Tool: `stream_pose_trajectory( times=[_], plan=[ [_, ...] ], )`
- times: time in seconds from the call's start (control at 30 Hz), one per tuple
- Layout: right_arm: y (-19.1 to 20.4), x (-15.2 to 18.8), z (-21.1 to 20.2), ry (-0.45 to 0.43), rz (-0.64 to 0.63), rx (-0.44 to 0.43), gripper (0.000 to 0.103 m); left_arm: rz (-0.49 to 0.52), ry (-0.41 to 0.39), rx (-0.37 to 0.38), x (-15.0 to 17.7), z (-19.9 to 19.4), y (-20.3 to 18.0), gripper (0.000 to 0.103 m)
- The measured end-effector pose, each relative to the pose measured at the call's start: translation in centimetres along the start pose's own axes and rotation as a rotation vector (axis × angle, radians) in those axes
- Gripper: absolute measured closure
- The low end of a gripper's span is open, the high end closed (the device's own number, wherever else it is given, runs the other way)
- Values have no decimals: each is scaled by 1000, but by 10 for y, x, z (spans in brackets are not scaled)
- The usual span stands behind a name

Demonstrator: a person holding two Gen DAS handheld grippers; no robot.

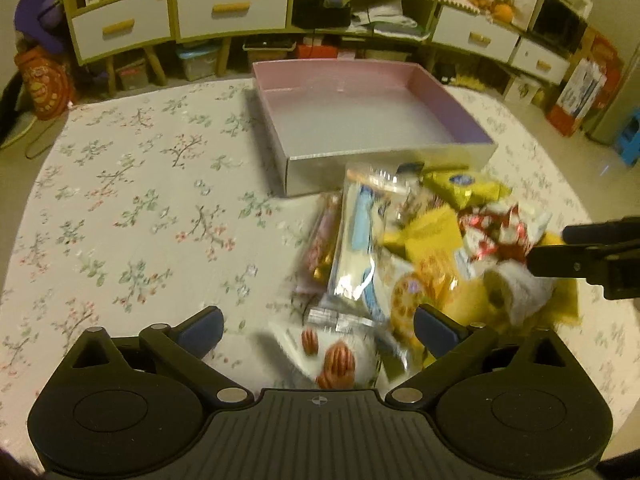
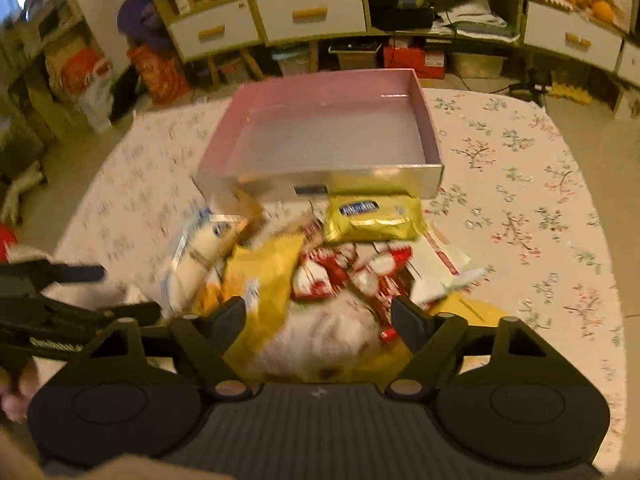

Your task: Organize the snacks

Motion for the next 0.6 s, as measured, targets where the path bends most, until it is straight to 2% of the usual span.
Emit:
stream_pose_trajectory(
  times=[0.2,0.3,0.37,0.43,0.47,0.57,0.6],
  plan=[
    [13,-9,14,18,35,-72,41,0,-38,19,-20,6,1,13],
    [22,-6,23,48,35,-97,45,-14,-30,35,-23,15,1,26],
    [26,-4,29,66,30,-96,47,-23,-17,51,-23,23,-1,39],
    [28,-1,33,78,25,-84,47,-23,-6,53,-22,29,-3,44],
    [27,-1,34,81,25,-81,48,-27,-4,49,-21,32,-3,50],
    [25,3,39,94,32,-69,48,-94,-4,75,-19,37,-1,65],
    [25,5,40,97,32,-67,48,-120,-4,86,-19,39,0,67]
  ],
)
Point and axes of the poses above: each gripper's, at about its wrist camera, not at the fingertips, and z roughly the way its jaws point, y to its left, x to its underside, the point moved 9 cm from there along z, roughly the way its jaws point, and after that the axes turned 8 degrees about z, right-handed, at the moved point
